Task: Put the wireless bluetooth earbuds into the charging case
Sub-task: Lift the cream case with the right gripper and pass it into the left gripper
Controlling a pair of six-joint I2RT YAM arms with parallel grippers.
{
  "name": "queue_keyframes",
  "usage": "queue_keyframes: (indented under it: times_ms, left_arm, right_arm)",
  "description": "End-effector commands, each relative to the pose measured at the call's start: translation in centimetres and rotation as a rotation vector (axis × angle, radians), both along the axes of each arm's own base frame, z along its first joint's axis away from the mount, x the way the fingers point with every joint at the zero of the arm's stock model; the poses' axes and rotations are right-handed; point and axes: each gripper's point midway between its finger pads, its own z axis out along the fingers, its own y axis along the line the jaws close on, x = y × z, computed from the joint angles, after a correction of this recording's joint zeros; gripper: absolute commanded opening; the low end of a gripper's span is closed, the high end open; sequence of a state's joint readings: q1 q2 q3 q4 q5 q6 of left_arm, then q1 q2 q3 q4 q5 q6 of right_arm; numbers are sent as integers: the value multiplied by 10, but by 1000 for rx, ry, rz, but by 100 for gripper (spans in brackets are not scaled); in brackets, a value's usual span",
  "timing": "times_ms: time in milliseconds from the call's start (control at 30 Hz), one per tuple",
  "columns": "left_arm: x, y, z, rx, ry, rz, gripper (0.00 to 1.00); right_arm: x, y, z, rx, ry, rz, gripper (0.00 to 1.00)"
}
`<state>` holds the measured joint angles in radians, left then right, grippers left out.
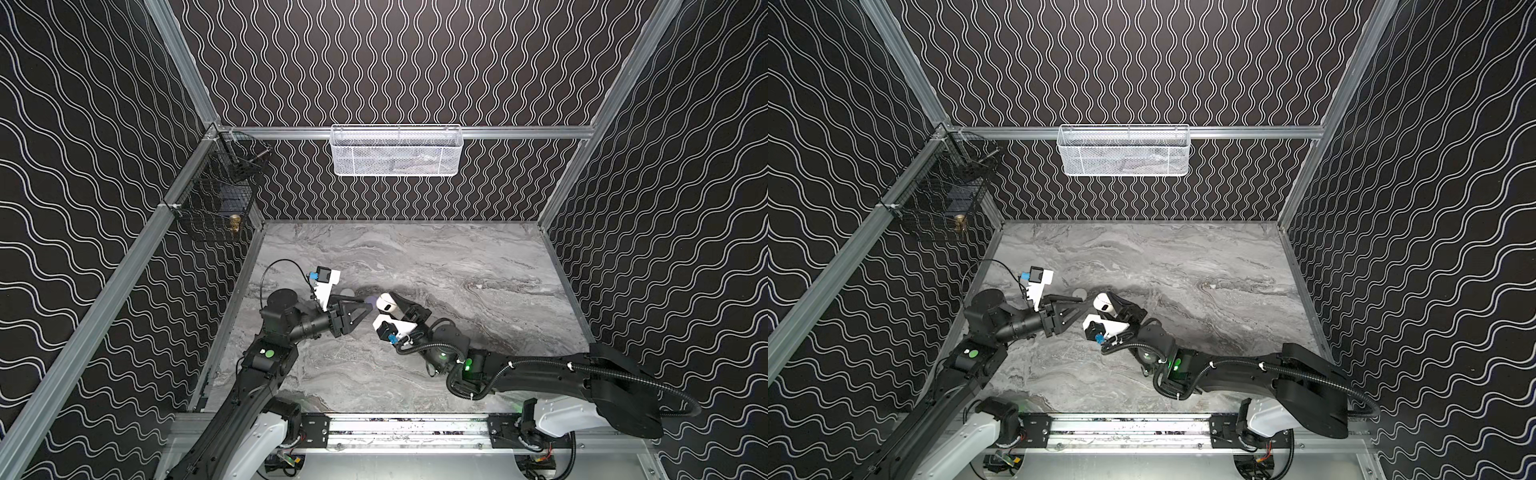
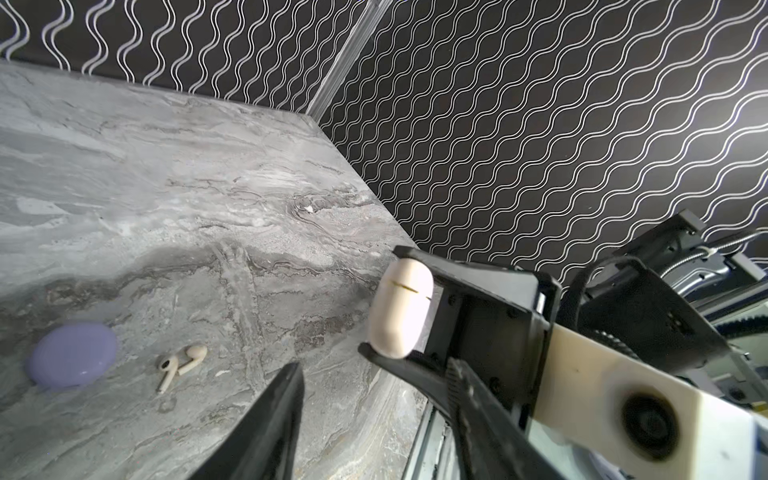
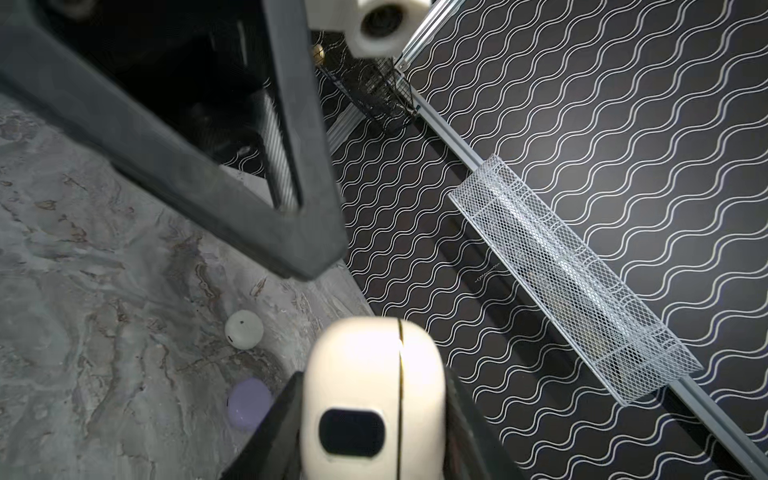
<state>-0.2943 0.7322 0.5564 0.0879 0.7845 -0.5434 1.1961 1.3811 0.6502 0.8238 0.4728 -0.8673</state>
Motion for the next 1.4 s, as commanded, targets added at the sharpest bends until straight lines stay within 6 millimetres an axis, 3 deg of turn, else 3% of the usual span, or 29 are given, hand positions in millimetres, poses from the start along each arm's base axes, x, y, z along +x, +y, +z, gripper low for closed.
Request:
queue_keyframes:
  times_ms: [0,100,300,767,933,1367]
  left_arm:
    - [-2,-4,6,2,-65,-17,57]
    - [-8,-14,12,-9,-93,-67,56]
    - [-14,-24,1,58,-84,-80,54]
    - [-21,-28,-13,106,-77,-78,51]
    - [-26,-30,-9,93,-84,-95,50]
    - [-28,-34,-9,88,-82,-119,37]
  right_arm:
    - [-7,5,-7,-16,35,64,13]
    - [-7,8,-9,-23,48,71,12]
    - [-14,10,-5,-8,70,112,13]
    - [-22,7,14,43,67,144,14]
    - [-25,11,15,44,72,160,14]
    - [-22,21,18,47,71,154,14]
